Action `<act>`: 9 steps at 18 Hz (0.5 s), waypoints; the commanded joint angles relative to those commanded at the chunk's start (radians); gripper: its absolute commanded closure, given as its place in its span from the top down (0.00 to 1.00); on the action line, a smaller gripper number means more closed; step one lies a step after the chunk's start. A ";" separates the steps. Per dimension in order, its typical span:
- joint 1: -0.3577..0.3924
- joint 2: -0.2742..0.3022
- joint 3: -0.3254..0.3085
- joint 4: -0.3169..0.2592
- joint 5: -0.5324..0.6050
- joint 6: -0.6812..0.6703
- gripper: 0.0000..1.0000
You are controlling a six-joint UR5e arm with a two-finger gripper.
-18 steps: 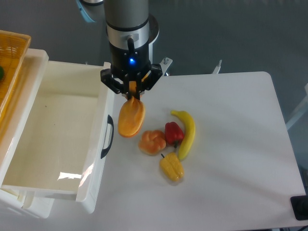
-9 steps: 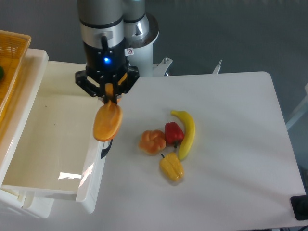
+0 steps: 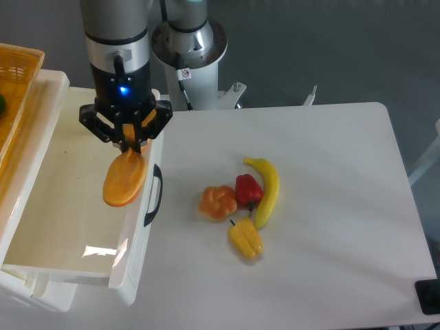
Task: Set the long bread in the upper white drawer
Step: 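Carry the bread over the open white drawer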
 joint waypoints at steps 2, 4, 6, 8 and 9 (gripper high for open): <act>-0.012 0.000 -0.002 0.000 0.000 -0.008 0.00; -0.020 0.002 -0.008 0.002 -0.002 -0.008 0.00; -0.034 0.000 -0.009 0.002 -0.014 -0.017 0.00; -0.035 0.000 -0.018 0.002 -0.015 -0.023 0.01; -0.044 0.000 -0.025 0.003 -0.014 -0.023 0.02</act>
